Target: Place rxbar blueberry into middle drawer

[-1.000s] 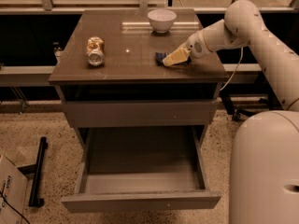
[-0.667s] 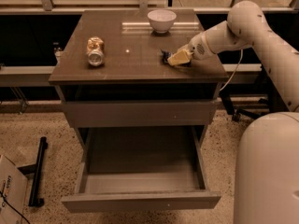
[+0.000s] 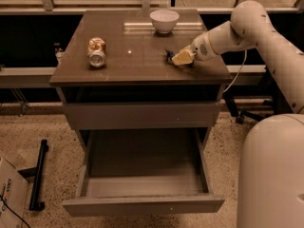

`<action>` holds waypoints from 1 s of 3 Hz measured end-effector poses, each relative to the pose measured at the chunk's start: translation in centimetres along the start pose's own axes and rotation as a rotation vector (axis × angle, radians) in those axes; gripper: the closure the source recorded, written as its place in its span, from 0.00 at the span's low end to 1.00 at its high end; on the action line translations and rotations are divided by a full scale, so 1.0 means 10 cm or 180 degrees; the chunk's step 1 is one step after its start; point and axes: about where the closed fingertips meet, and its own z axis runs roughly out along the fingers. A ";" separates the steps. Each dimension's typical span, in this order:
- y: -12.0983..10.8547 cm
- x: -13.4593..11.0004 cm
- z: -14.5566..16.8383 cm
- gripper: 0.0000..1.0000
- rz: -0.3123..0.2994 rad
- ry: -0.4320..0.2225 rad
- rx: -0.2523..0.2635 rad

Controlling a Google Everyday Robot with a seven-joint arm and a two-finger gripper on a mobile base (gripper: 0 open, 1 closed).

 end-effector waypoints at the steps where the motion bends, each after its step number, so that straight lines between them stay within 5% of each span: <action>1: 0.00 0.00 0.00 1.00 0.0000 0.0000 0.0000; 3: 0.00 -0.01 0.00 0.97 0.0000 0.0000 0.0000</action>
Offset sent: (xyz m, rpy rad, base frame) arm -0.1490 0.0499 0.2122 -0.1016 -0.4405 0.2947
